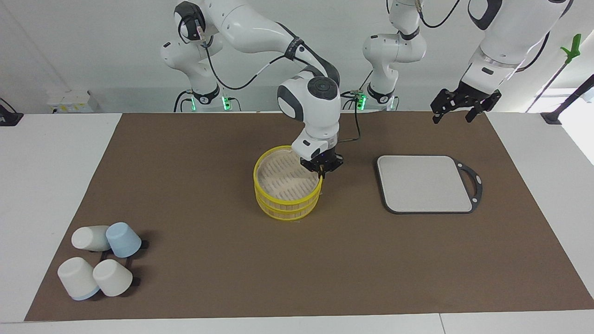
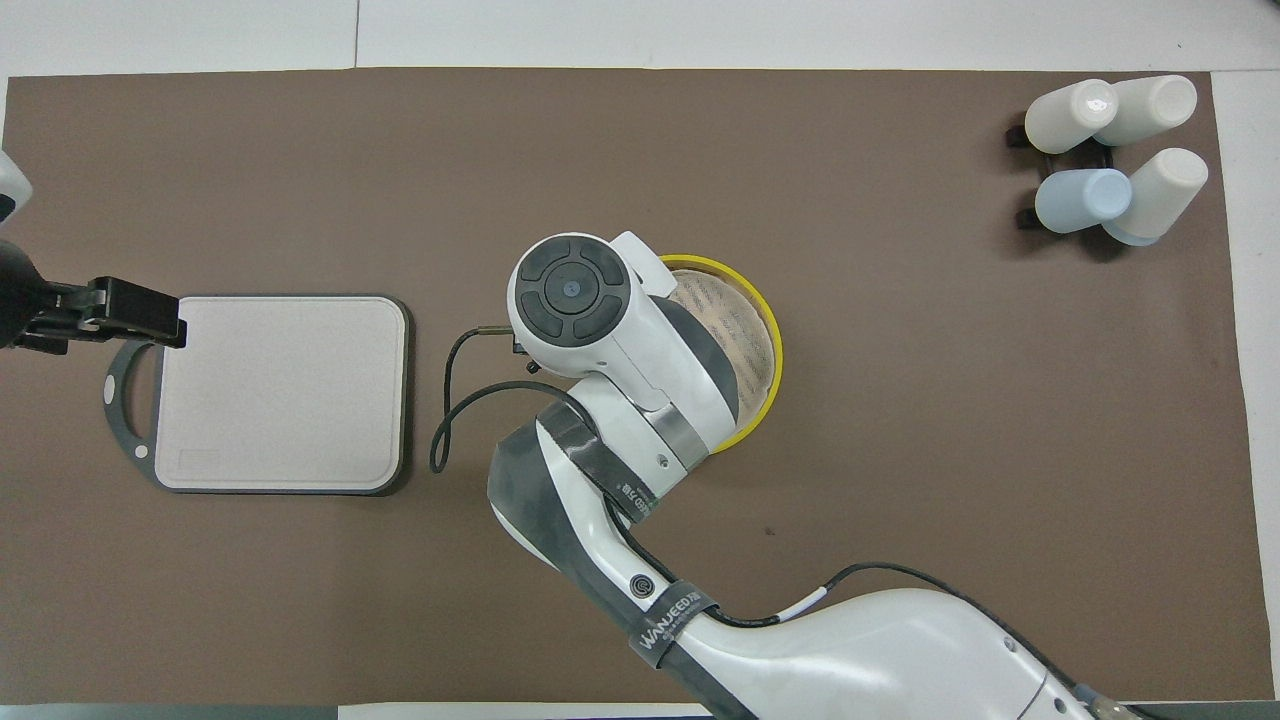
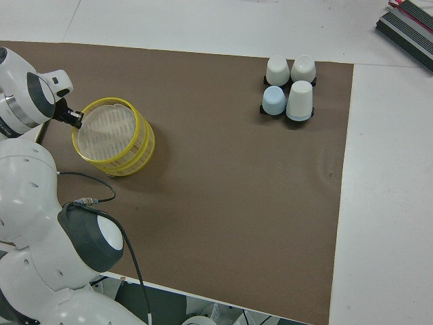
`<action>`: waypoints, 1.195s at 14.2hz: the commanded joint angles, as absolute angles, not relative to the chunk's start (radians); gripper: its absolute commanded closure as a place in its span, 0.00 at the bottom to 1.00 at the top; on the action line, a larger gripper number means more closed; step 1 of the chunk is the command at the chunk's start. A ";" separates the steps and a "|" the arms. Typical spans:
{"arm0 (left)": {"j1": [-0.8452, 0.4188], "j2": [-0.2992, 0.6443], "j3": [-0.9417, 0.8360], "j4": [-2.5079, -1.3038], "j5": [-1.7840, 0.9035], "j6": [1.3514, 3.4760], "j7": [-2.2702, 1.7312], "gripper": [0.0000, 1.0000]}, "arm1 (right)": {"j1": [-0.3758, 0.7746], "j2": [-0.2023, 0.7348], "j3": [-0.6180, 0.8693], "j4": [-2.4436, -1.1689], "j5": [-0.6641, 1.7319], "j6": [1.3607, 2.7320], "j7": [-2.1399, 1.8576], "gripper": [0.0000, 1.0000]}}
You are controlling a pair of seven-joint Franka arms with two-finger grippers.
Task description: Place bun in steamer
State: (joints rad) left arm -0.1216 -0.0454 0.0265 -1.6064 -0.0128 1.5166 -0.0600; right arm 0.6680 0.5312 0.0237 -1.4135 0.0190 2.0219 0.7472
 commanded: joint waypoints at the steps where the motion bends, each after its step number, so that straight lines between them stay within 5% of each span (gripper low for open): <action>1: -0.114 -0.086 0.021 -1.654 -0.021 1.509 -0.044 0.00 | 0.673 0.500 0.021 -1.453 0.012 2.040 0.773 1.00; 8: -0.109 -0.100 0.023 -1.672 -0.021 1.529 -0.041 0.00 | 0.660 0.499 0.021 -1.453 0.014 2.031 0.778 0.99; 10: -0.115 -0.098 0.023 -1.671 -0.021 1.531 -0.043 0.00 | 0.660 0.497 0.021 -1.454 0.012 2.028 0.784 0.67; 11: -0.115 -0.095 0.023 -1.669 -0.023 1.532 -0.043 0.00 | 0.660 0.497 0.021 -1.454 0.012 2.026 0.788 0.25; 12: -0.115 -0.092 0.025 -1.666 -0.025 1.537 -0.043 0.00 | 0.661 0.495 0.020 -1.454 0.012 2.026 0.790 0.00; 17: -0.118 -0.078 0.029 -1.661 -0.029 1.539 -0.043 0.00 | 0.615 0.463 -0.006 -1.393 -0.008 1.942 0.755 0.00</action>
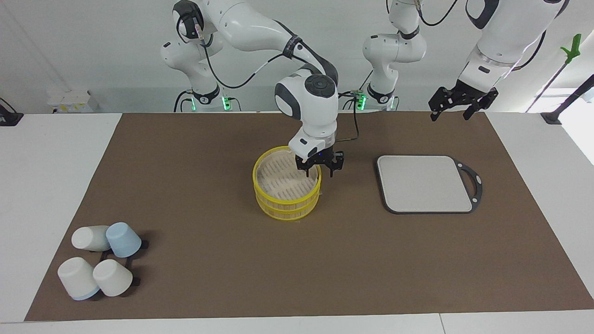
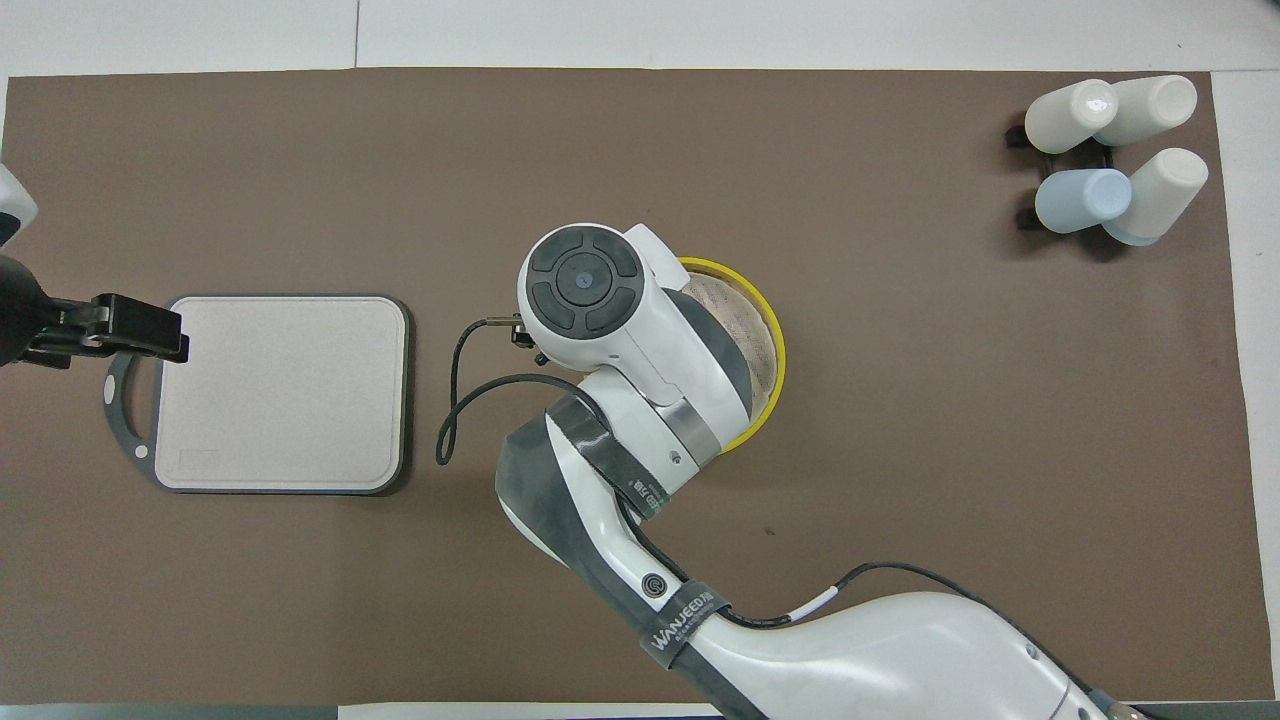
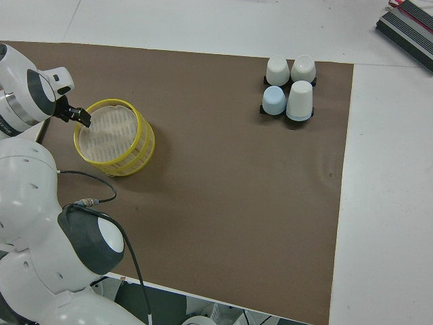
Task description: Place bun in steamer
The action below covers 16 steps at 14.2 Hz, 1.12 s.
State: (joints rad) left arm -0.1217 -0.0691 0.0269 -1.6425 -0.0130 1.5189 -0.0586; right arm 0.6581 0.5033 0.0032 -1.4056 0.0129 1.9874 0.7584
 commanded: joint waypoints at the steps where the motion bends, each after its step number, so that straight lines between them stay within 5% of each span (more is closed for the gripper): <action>1: -0.118 -0.074 0.028 -1.661 -0.029 1.539 -0.043 0.00 | 0.576 0.436 -0.009 -1.402 -0.015 1.934 0.695 0.00; 9: -0.117 -0.087 0.025 -1.664 -0.029 1.539 -0.043 0.00 | 0.203 0.321 -0.009 -1.410 -0.009 1.746 0.189 0.00; 13: -0.117 -0.089 0.023 -1.666 -0.029 1.539 -0.044 0.00 | 0.127 0.249 -0.009 -1.419 -0.002 1.639 0.115 0.00; 16: -0.118 -0.089 0.018 -1.666 -0.029 1.539 -0.046 0.00 | 0.068 0.128 -0.009 -1.567 0.005 1.621 0.045 0.00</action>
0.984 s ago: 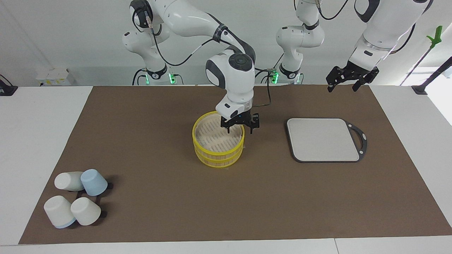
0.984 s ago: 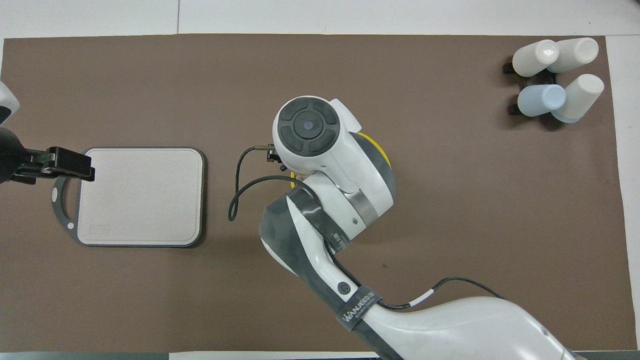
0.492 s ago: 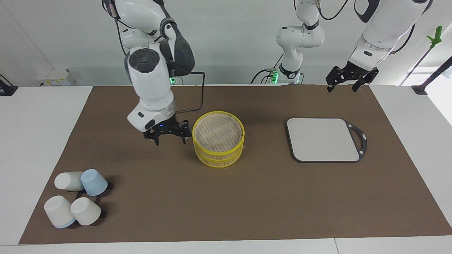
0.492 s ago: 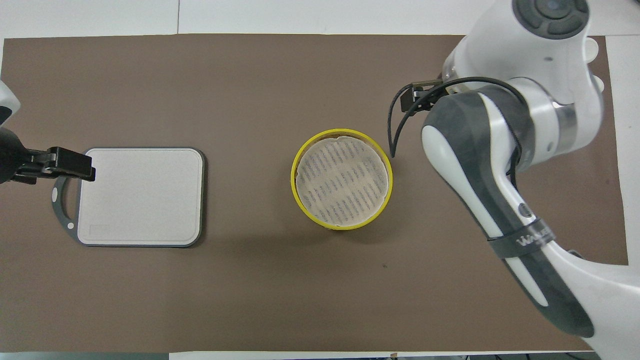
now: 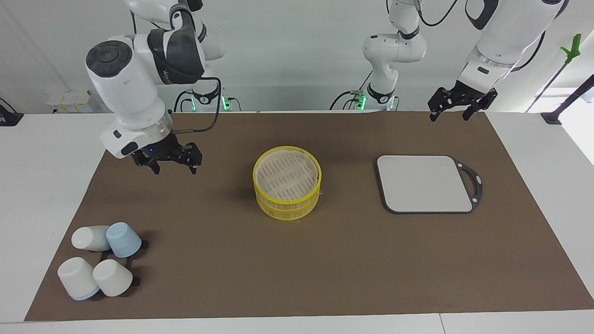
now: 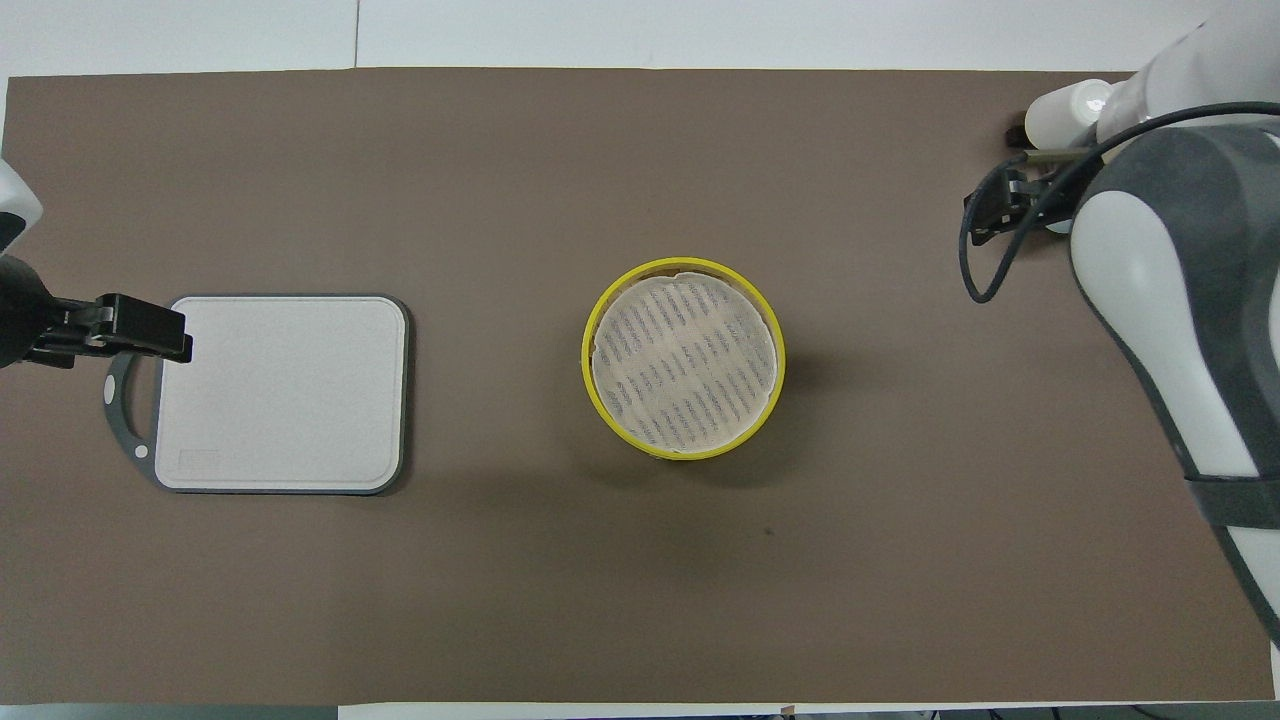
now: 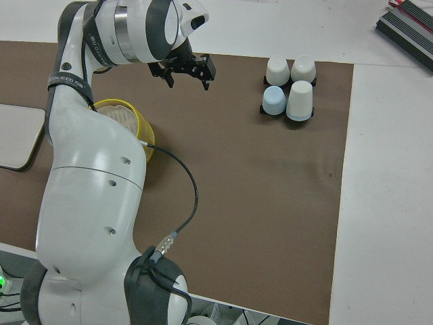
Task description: Place bun in steamer
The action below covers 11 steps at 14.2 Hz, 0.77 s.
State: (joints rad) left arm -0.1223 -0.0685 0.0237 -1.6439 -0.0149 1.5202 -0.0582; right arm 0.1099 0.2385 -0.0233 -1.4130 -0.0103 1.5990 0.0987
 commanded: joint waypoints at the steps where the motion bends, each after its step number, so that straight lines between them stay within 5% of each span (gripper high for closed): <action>1: -0.118 -0.089 0.018 -1.664 -0.029 1.539 -0.045 0.00 | 0.051 0.061 -0.009 -1.666 0.005 1.678 0.031 0.00; 4: -0.118 -0.089 0.018 -1.666 -0.029 1.539 -0.044 0.00 | -0.020 -0.018 -0.009 -1.798 0.006 1.761 -0.061 0.00; 8: -0.115 -0.089 0.018 -1.666 -0.029 1.539 -0.044 0.00 | -0.037 0.054 -0.011 -1.640 0.006 1.652 -0.071 0.00; 11: -0.110 -0.091 0.018 -1.669 -0.029 1.540 -0.043 0.00 | -0.063 0.057 -0.012 -1.634 0.003 1.641 -0.077 0.00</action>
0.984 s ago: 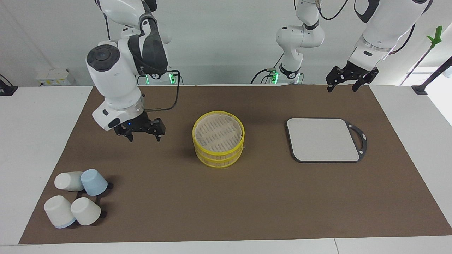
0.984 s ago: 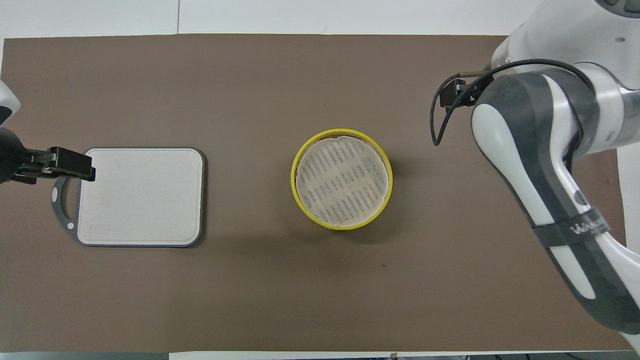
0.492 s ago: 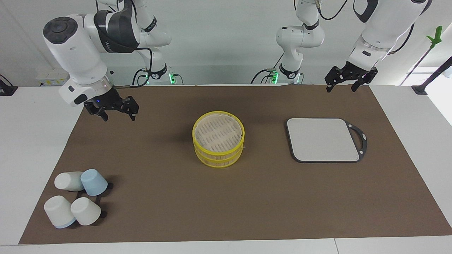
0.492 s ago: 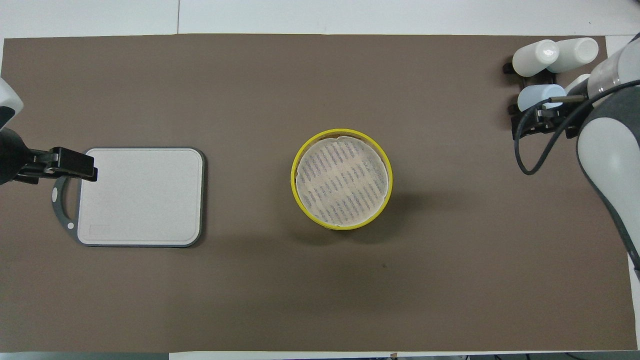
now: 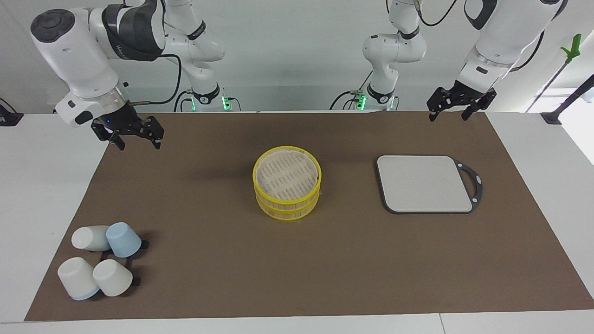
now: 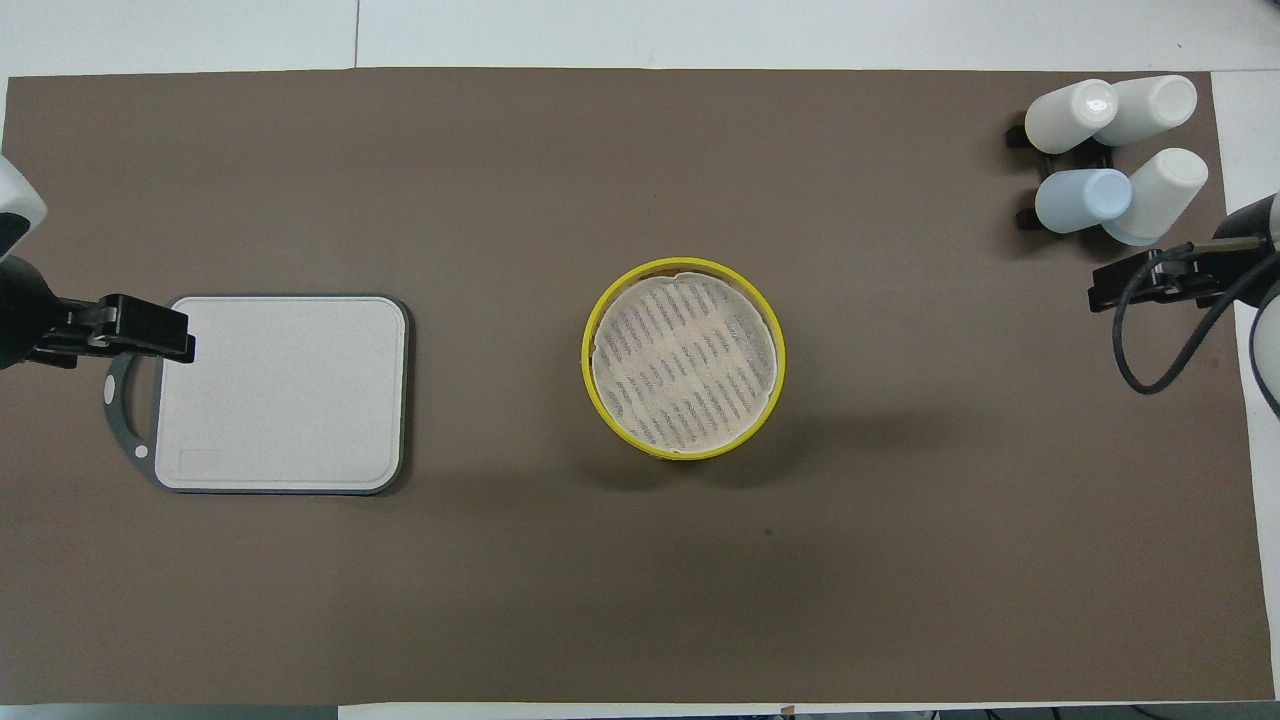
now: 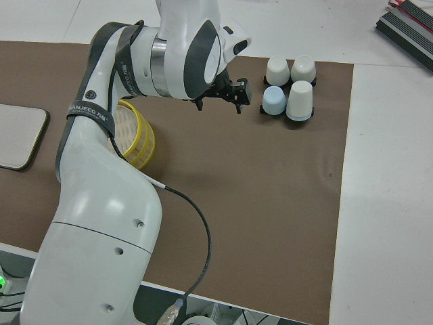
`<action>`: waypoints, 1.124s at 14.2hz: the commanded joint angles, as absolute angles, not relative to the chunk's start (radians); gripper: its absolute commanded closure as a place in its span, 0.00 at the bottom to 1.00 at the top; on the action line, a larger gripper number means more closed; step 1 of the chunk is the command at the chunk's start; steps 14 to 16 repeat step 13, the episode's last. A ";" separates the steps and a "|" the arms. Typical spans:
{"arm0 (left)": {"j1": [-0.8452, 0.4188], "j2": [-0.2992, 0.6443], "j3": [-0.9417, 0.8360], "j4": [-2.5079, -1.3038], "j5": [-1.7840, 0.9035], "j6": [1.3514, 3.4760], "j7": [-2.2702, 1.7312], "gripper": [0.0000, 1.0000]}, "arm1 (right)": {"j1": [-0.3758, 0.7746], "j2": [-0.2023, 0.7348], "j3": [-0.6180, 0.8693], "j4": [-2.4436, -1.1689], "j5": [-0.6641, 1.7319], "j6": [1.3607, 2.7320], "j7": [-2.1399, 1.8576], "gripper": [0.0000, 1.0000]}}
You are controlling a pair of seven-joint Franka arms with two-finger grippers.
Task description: Place bun in steamer
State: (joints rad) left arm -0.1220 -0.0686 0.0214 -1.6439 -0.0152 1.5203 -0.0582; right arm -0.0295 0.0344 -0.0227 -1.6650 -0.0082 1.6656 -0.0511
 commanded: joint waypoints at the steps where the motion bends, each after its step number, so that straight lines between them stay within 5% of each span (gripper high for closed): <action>1: -0.109 -0.091 0.018 -1.669 -0.029 1.540 -0.043 0.00 | -0.067 0.054 -0.012 -1.638 0.002 1.634 -0.077 0.00; 16: -0.112 -0.091 0.018 -1.667 -0.029 1.546 -0.043 0.00 | -0.060 0.051 -0.012 -1.641 0.002 1.635 -0.066 0.00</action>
